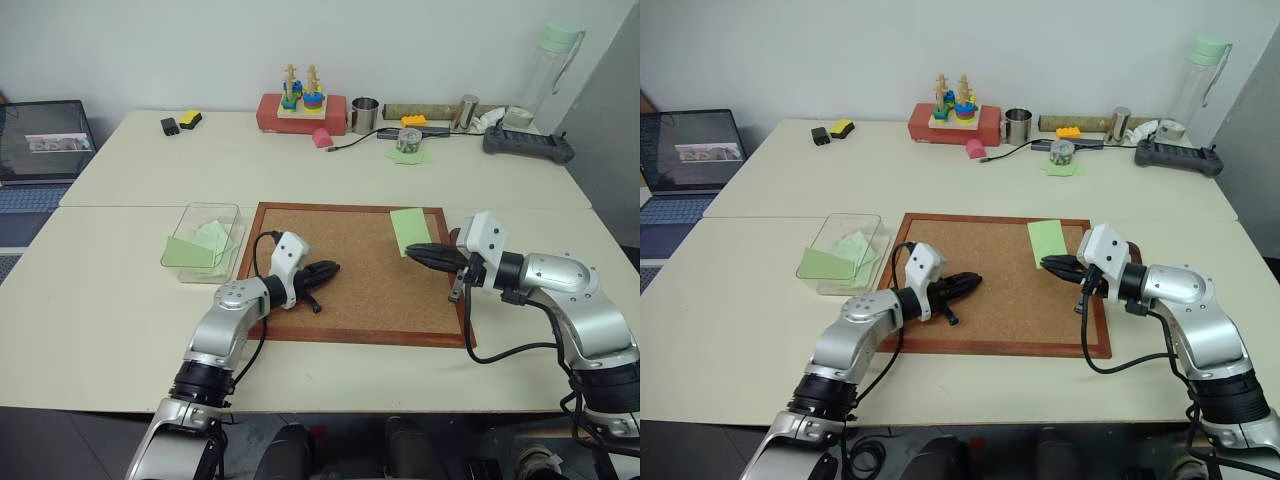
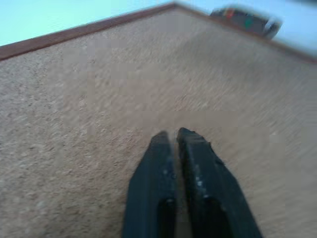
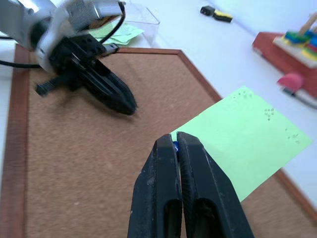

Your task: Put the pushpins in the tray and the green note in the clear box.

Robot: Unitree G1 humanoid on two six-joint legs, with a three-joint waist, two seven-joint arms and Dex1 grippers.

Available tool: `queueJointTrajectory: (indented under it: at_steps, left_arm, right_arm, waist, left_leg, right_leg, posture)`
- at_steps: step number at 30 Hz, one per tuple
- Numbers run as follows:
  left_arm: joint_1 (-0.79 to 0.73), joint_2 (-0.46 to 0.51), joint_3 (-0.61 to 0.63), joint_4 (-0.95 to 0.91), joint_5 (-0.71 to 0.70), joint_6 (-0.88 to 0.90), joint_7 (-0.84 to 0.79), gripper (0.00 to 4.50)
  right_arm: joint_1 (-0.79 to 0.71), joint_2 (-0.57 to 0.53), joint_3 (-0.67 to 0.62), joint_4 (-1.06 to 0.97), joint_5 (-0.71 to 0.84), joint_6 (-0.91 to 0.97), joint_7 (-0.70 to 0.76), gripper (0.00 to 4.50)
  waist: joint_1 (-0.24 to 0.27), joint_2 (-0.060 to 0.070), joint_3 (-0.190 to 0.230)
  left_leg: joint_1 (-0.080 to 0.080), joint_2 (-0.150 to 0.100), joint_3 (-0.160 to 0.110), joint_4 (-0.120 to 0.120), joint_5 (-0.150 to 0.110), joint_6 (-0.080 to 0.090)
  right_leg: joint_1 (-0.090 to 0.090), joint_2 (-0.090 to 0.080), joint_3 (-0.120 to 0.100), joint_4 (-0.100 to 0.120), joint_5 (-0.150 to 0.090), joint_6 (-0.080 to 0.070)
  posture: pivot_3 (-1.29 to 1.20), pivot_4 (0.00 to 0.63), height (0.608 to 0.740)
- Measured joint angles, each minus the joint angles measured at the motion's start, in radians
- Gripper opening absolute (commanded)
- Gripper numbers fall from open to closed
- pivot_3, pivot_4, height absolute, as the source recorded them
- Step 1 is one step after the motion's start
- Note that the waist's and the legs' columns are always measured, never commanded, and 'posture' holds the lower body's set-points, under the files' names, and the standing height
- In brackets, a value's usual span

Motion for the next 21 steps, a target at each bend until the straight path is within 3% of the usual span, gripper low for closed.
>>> queueJointTrajectory:
  at_steps: [4, 8, 14, 21]
  left_arm:
    - [0.035, 0.018, 0.117, -0.232, -0.273, 0.238, -0.006, 1.75]
    - [0.054, -0.016, 0.177, -0.312, -0.465, 0.392, 0.052, 2.41]
    - [0.022, -0.076, 0.155, -0.286, -0.483, 0.400, 0.127, 3.56]
    - [-0.087, -0.164, 0.120, -0.163, -0.456, 0.337, 0.155, 3.56]
  right_arm:
    - [-0.009, 0.008, 0.013, 0.031, -0.052, -0.091, -0.009, 0.00]
    - [-0.034, 0.009, 0.032, 0.051, -0.114, -0.216, -0.010, 0.00]
    - [-0.065, 0.014, 0.068, 0.083, -0.181, -0.388, -0.009, 0.00]
    - [-0.100, 0.010, 0.094, 0.083, -0.199, -0.492, 0.002, 0.00]
  waist:
    - [0.000, 0.000, 0.000]
    - [0.002, 0.000, 0.000]
    - [0.005, 0.000, 0.000]
    - [0.005, 0.000, 0.001]
  left_leg:
    - [0.000, 0.000, 0.001, 0.000, 0.000, 0.000]
    - [0.000, 0.000, 0.001, 0.001, 0.000, 0.000]
    - [0.000, -0.001, 0.001, 0.001, 0.000, 0.000]
    - [0.000, -0.001, 0.001, 0.000, 0.001, -0.002]
  right_leg:
    - [0.000, 0.000, 0.001, 0.000, 0.000, 0.000]
    - [0.001, 0.000, 0.001, -0.001, 0.000, 0.000]
    - [0.001, 0.000, 0.001, -0.001, 0.000, 0.000]
    - [0.001, 0.000, 0.001, -0.003, 0.000, 0.000]
  posture:
    - [0.00, 0.150, 0.740]
    - [0.00, 0.150, 0.740]
    - [0.00, 0.150, 0.740]
    - [0.00, 0.150, 0.740]
